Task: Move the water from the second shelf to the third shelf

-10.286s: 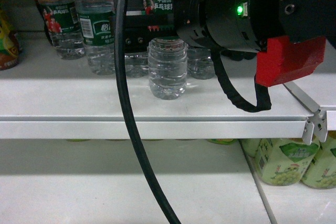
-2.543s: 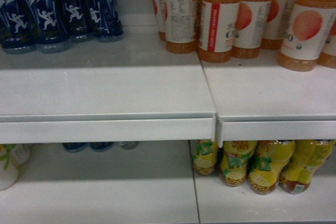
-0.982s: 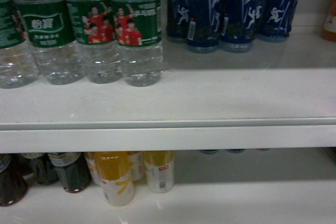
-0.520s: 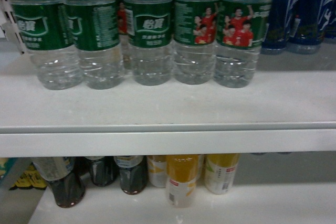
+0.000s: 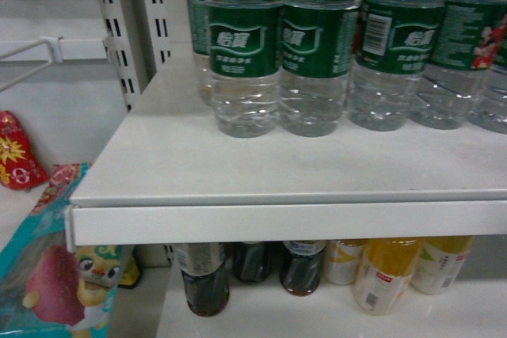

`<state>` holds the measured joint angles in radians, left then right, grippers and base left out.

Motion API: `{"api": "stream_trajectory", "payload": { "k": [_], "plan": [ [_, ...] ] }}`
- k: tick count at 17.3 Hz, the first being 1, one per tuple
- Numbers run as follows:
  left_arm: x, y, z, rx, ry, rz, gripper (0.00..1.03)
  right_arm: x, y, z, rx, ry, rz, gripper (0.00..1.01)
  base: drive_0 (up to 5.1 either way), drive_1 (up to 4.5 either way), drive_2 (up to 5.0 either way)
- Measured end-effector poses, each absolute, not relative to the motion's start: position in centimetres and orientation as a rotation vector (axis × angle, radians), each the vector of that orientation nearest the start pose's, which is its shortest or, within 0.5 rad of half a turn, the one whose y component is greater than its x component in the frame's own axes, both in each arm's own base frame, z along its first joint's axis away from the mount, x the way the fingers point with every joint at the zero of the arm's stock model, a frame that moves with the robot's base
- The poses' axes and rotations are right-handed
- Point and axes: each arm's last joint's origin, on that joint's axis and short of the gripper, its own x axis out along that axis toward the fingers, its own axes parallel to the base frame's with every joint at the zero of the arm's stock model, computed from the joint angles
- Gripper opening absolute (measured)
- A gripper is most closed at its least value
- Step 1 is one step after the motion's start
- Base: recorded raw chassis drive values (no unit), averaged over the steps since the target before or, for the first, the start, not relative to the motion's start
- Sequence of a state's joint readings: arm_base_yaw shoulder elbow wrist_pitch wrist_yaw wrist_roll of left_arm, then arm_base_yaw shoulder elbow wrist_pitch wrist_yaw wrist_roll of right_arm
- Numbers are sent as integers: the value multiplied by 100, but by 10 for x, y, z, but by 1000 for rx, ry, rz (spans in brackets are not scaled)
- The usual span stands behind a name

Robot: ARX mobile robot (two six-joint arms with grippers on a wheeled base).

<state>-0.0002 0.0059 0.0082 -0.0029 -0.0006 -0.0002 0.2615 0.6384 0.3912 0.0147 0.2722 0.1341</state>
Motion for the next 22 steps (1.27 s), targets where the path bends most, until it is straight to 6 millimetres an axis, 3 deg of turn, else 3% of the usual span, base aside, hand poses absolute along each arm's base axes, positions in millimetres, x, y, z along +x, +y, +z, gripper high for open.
{"api": "stream_trajectory", "payload": {
  "k": [18,22],
  "plan": [
    [98,0,165,0,2,0,98,150,33,237,72,225,-19,40,0,0,0],
    [98,0,165,0,1,0,98,161,38,249,65,107,-54,40,0,0,0]
  ]
}}
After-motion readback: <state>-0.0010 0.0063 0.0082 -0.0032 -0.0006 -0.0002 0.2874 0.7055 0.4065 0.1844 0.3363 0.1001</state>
